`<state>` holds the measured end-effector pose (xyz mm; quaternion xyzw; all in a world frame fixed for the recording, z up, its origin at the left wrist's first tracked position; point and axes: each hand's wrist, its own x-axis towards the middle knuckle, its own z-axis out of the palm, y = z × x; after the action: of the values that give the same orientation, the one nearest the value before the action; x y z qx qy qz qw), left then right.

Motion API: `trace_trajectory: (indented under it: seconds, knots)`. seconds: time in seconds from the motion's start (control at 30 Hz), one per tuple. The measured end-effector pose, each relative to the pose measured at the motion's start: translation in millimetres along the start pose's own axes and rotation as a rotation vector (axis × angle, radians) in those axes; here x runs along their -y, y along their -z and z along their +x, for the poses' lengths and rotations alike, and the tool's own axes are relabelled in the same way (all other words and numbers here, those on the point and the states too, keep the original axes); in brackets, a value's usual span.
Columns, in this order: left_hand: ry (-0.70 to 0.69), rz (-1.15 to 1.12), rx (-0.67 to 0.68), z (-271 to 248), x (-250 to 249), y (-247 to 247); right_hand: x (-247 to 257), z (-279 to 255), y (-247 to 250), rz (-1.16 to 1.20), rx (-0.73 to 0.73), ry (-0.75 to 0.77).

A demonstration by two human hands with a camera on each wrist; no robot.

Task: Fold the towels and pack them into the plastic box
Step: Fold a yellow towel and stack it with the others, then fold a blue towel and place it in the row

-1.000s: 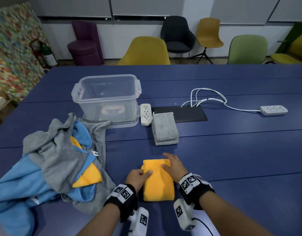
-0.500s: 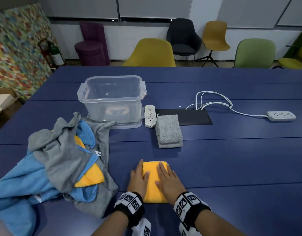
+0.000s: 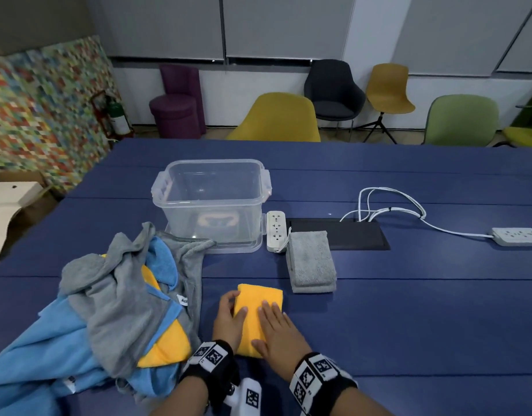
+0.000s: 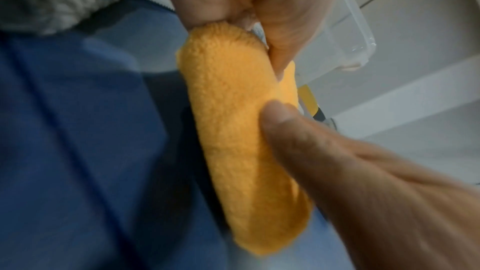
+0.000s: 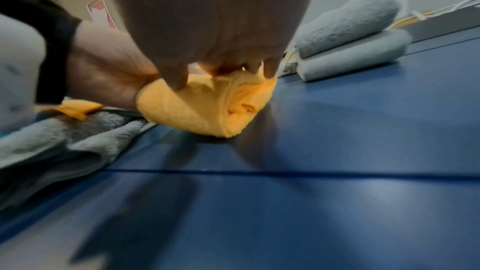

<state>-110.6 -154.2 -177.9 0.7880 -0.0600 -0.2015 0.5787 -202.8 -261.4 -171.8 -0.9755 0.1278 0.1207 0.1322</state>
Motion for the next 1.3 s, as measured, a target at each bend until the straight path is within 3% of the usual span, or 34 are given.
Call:
trace_trajectory:
  seconds: [0.17,0.2,0.27,0.33,0.37,0.43,0.47,0.57,0.63,0.7,0.77,0.83,0.9,0.97,1.1,1.2,1.3]
  knots:
    - [0.071,0.085,0.07,44.6,9.1,8.5,2.2,52.0,-0.3,-0.064,-0.081,0.094]
    - [0.07,0.107,0.08,55.5,6.1,6.4,3.0,62.7,12.4,-0.08,-0.062,0.063]
    - [0.036,0.184,0.112,77.7,-7.0,0.5,0.2,83.4,38.2,-0.173,0.18,0.01]
    - [-0.031,0.331,0.124,97.0,-23.7,-2.3,-9.6,108.3,52.1,-0.263,0.127,0.121]
    - [-0.079,0.408,0.116,105.2,-29.5,-1.1,-11.7,118.6,54.0,-0.203,0.084,0.062]
    - [-0.204,0.543,0.056,115.5,-39.5,9.9,-6.1,134.4,52.8,-0.175,-0.079,0.001]
    - [-0.241,0.616,0.01,117.7,-43.7,19.5,-0.2,131.2,50.7,-0.152,0.038,-0.05]
    - [-0.381,0.874,-0.24,119.4,-48.8,59.1,11.2,132.9,9.5,-0.089,-0.062,0.065]
    - [-0.27,1.01,-0.347,118.5,-40.1,82.8,7.0,121.4,0.9,-0.167,-0.073,0.159]
    - [-0.057,0.976,-0.399,113.9,-32.7,100.9,-5.9,123.3,-7.7,-0.174,-0.168,0.186]
    - [0.081,0.964,-0.412,104.4,-33.6,113.3,-9.6,131.0,-0.5,-0.106,-0.095,0.14]
    - [0.199,0.932,-0.407,97.3,-41.3,119.4,-3.6,137.7,17.9,-0.136,-0.157,0.083]
    - [0.142,0.83,-0.404,89.9,-54.4,124.3,4.4,130.3,32.6,-0.153,-0.103,0.054]
    - [0.052,0.661,-0.405,75.5,-79.3,127.8,18.3,107.5,58.1,-0.121,-0.217,0.087]
    - [-0.169,0.396,-0.499,48.2,-134.4,135.4,33.5,76.4,92.5,0.221,-0.039,0.281]
    - [-0.331,0.36,-0.558,18.9,-179.6,142.3,52.1,57.6,127.0,0.407,-0.222,0.314]
    - [-0.411,0.445,-0.514,-16.8,-218.0,145.8,67.4,35.5,160.3,0.574,-0.338,0.346]
